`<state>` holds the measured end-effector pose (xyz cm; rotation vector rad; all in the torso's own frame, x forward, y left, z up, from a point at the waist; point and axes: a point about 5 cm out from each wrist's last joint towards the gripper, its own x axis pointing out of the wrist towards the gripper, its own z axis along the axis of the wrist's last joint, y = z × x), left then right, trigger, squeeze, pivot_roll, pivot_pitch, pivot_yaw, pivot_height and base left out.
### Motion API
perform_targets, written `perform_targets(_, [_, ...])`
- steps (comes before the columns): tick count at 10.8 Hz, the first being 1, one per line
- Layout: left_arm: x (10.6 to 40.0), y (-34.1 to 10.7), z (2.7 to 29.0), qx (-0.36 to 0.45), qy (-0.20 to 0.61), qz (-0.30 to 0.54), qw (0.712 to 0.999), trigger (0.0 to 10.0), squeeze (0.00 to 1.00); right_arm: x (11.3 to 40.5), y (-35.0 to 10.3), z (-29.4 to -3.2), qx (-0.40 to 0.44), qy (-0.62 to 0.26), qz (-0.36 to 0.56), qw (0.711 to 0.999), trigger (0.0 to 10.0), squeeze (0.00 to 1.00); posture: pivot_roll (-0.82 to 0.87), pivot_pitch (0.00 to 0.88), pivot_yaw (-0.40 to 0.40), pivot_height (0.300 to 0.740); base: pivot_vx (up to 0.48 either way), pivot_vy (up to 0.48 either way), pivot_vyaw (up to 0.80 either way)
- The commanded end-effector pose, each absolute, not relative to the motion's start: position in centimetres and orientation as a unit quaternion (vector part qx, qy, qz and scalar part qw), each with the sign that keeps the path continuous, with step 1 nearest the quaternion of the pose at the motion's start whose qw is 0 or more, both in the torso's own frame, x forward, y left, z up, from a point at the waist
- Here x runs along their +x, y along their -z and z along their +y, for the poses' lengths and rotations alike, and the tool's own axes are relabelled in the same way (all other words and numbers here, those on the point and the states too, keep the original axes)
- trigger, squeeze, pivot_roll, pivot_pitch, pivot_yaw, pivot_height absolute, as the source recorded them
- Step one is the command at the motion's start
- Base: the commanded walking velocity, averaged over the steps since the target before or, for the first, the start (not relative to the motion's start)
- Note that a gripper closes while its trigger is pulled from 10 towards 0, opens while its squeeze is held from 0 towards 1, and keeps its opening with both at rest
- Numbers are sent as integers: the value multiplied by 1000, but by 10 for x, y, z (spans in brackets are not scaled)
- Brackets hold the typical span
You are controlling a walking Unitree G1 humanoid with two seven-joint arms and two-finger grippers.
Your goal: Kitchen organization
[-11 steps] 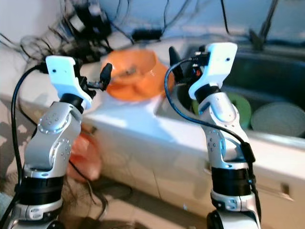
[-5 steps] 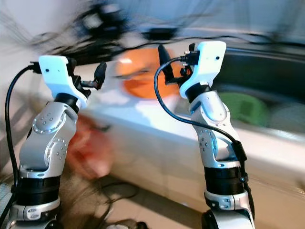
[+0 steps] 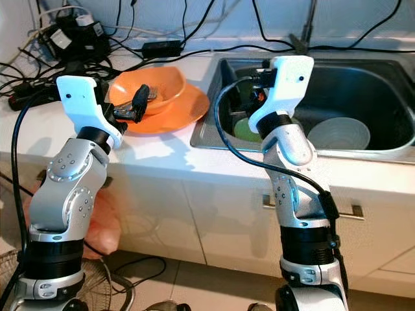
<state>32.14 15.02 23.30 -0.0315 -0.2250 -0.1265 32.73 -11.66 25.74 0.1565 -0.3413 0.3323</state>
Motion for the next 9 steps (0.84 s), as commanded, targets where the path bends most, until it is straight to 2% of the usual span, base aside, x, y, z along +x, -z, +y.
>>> perform_targets(1, [321,-238,157,-11,50,-123,991,10000,0,327,-260,-114,74,-170,-176,967,10000,0,146,75,117,740,0,0,0])
perform_targets(3, [322,-242,162,-10,33,-130,991,10000,0,328,-261,-114,69,-170,-179,967,10000,0,145,69,117,740,0,0,0])
perform_targets(9, [321,-244,161,-13,32,-132,991,10000,0,328,-261,-115,63,-170,-181,967,10000,0,145,75,116,740,376,0,0])
